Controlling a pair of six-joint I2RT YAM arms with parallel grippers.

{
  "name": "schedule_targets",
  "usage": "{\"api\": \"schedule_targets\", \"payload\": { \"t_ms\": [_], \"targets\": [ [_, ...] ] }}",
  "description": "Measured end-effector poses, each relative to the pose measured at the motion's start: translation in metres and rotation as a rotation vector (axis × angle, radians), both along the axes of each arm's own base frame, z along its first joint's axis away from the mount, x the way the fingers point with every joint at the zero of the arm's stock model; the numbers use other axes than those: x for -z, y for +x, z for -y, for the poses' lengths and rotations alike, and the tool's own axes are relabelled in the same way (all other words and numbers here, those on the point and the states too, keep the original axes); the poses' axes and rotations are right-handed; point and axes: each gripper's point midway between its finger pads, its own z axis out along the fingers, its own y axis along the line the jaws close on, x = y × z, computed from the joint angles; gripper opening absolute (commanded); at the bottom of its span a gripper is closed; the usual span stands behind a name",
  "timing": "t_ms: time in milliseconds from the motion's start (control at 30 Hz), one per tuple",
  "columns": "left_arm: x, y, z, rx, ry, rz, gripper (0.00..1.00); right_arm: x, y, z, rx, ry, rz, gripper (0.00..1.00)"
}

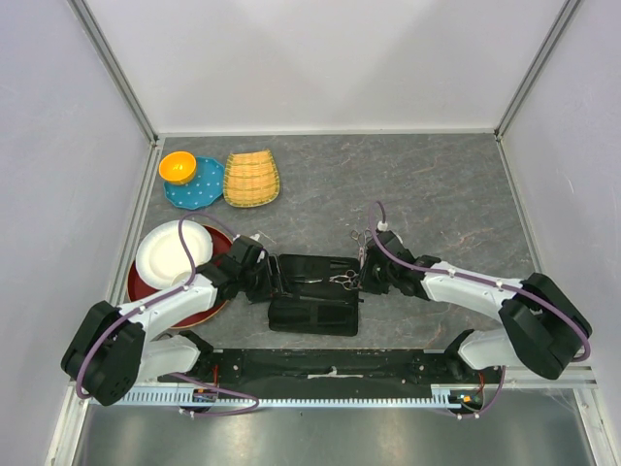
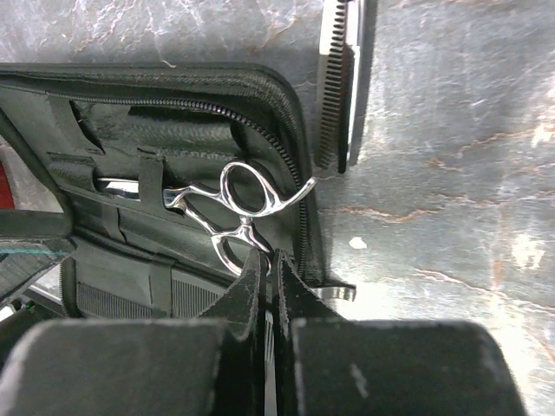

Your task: Sort the hair-cutting tools

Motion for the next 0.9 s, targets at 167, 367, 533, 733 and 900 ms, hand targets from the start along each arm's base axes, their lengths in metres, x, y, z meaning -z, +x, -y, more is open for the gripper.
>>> {"api": "schedule_targets", "payload": {
  "t_ms": [167, 367, 533, 733, 900],
  "targets": [
    [0.001, 0.0, 0.0, -0.003, -0.001, -0.002, 0.68, 0.003, -0.002, -0.011, -0.005, 0.021, -0.007, 0.0],
    [0.0, 0.0, 0.0, -0.004, -0.003, -0.002, 0.68, 0.01, -0.007, -0.023, -0.029, 0.024, -0.017, 0.0],
    [0.0, 0.0, 0.0, -0.004, -0.004, -0.001, 0.68, 0.014, -0.007, -0.031, -0.044, 0.014, -0.018, 0.01],
    [0.0, 0.0, 0.001, -0.004, -0.004, 0.0, 0.68, 0.012, -0.003, -0.034, -0.05, -0.004, 0.003, 0.45],
    [-0.001, 0.0, 0.001, -0.002, -0.003, 0.005, 0.7, -0.008, 0.006, -0.029, -0.045, -0.038, 0.086, 0.67]
  ]
}}
